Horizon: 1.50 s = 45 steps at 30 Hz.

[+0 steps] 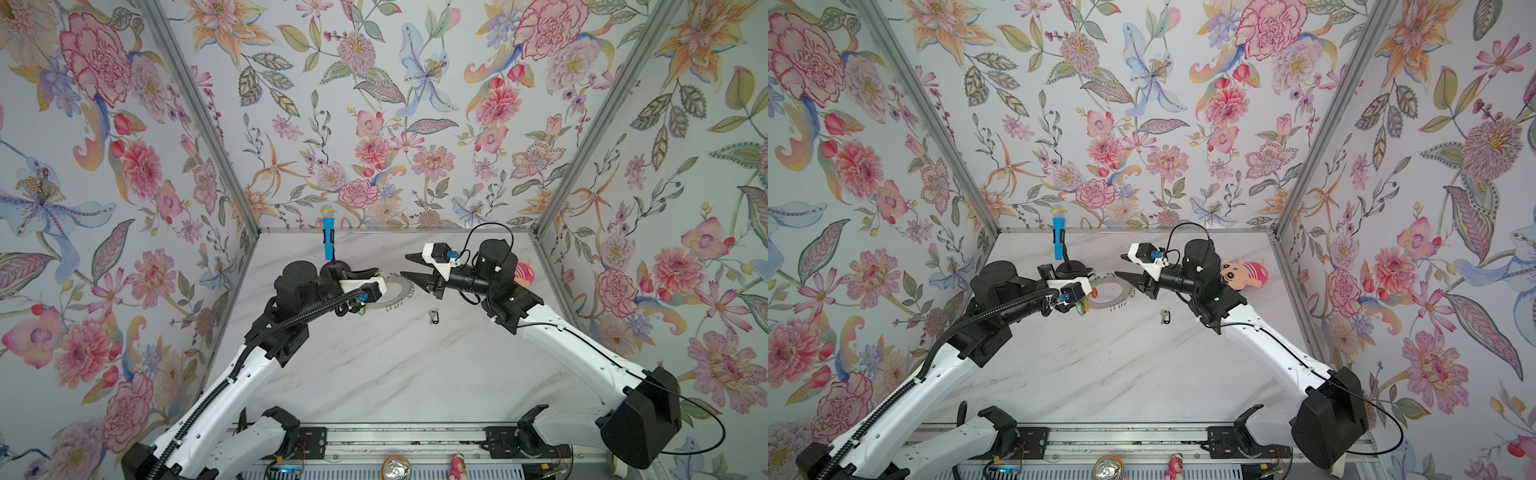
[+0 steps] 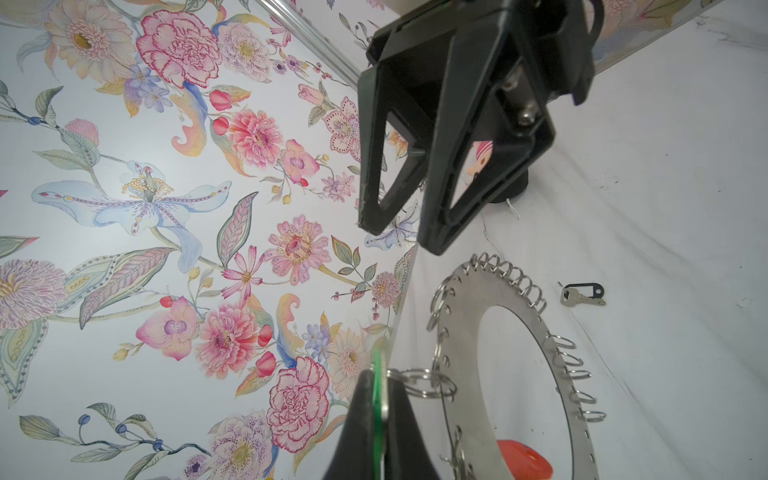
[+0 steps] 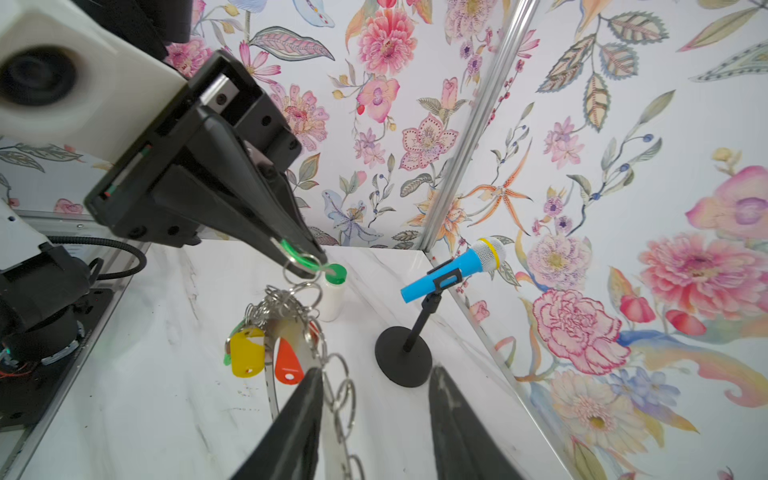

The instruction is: Remove the keys from the keyring

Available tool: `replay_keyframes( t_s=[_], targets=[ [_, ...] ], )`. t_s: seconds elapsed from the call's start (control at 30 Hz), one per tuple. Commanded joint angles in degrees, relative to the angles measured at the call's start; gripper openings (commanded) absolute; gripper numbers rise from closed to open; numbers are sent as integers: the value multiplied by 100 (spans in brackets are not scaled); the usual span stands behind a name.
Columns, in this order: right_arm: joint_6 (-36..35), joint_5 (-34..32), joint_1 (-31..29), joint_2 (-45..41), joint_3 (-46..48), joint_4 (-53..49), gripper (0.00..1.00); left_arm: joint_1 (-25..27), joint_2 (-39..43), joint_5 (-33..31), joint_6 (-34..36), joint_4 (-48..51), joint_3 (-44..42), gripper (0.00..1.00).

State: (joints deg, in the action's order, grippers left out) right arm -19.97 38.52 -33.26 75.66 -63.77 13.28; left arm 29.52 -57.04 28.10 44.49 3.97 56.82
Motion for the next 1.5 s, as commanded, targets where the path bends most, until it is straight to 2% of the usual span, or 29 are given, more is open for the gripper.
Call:
replay_keyframes(
  t_s=[0.0, 0.13, 0.3, 0.47, 0.8, 1.23, 1.47],
  targets=[
    [-42, 72, 154, 121, -255, -64, 45, -69, 5, 444, 452, 103, 280, 0],
    [-58, 339, 227, 370, -478, -227, 45, -65, -54, 548, 620, 160, 317, 0],
    [-165, 1149, 158, 576, -646, -571, 45, -69, -154, 566, 935, 208, 423, 0],
    [-344, 1580, 7, 646, -639, -728, 45, -78, -298, 607, 1114, 313, 604, 0],
    [-551, 1728, -180, 995, -1002, -1078, 38, -69, -542, 793, 1308, 515, 907, 0],
    [-771, 2012, -206, 997, -1038, -1360, 13, -60, -653, 721, 1387, 542, 1041, 0],
    [-903, 2001, -249, 999, -1073, -1516, 11, -69, -716, 706, 1403, 596, 1138, 0]
  ],
)
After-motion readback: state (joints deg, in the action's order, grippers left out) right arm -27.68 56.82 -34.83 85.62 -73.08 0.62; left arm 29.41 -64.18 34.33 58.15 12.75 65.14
